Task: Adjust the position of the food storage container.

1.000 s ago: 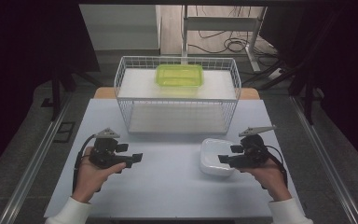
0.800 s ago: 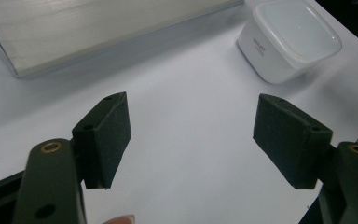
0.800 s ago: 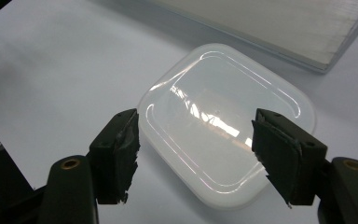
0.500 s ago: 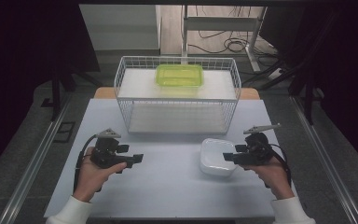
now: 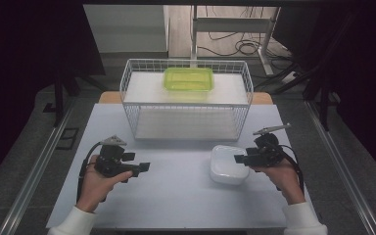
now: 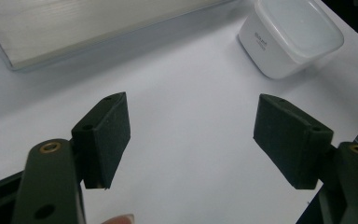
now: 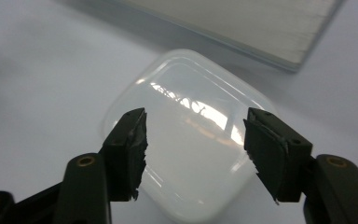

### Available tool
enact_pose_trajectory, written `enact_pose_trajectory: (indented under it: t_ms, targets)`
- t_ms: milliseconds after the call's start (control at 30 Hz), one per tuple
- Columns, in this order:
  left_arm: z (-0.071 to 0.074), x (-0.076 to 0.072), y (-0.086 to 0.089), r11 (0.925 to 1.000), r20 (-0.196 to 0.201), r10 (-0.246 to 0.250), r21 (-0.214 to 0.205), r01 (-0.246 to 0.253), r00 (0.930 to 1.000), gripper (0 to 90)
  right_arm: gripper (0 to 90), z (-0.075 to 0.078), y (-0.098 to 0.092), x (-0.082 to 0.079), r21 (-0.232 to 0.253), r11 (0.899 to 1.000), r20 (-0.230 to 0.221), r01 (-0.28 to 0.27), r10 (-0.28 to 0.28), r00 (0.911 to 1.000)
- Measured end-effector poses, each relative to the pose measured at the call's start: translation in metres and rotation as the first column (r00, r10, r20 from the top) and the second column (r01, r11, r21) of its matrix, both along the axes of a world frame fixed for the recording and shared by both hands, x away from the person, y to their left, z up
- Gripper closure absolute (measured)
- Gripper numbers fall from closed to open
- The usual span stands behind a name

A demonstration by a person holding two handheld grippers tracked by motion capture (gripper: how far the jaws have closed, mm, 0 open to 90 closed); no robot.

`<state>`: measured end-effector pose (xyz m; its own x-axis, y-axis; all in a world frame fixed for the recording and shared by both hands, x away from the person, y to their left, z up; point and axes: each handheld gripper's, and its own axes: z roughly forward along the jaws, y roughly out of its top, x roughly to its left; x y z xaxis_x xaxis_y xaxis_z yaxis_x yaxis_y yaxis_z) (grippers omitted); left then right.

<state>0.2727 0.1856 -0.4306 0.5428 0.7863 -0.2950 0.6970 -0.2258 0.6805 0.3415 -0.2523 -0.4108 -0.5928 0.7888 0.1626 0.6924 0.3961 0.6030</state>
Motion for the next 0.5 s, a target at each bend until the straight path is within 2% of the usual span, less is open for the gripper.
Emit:
enact_pose_trajectory:
  t_ms: [100, 133, 233, 333, 500]
  targets:
    - [0.0, 0.0, 0.0, 1.0, -0.002, -0.001, 0.003, 0.001, 1.0, 26.4, 46.1, -0.001, -0.009, 0.002, -0.029, 0.999, 0.003, 0.038, -0.038, 0.9993]
    - [0.0, 0.001, 0.0, 1.0, -0.003, 0.0, 0.002, 0.0, 1.0, 26.4, 53.1, -0.002, -0.018, 0.004, -0.031, 0.997, 0.002, 0.07, -0.07, 0.9976]
    - [-0.001, 0.001, 0.0, 1.0, -0.003, 0.001, 0.005, -0.001, 1.0, 26.4, 60.7, -0.004, -0.03, 0.007, -0.029, 0.994, -0.003, 0.108, -0.108, 0.9941]
    - [-0.003, 0.002, 0.0, 0.9999, -0.012, -0.001, 0.01, 0.001, 0.9999, 26.4, 66.2, -0.009, -0.038, 0.012, -0.046, 0.991, -0.025, 0.123, -0.124, 0.992]
    - [-0.004, 0.003, 0.0, 0.9998, -0.024, -0.001, 0.018, 0.002, 0.9997, 26.5, 70.0, -0.019, -0.047, 0.021, -0.087, 0.986, -0.076, 0.142, -0.149, 0.9859]
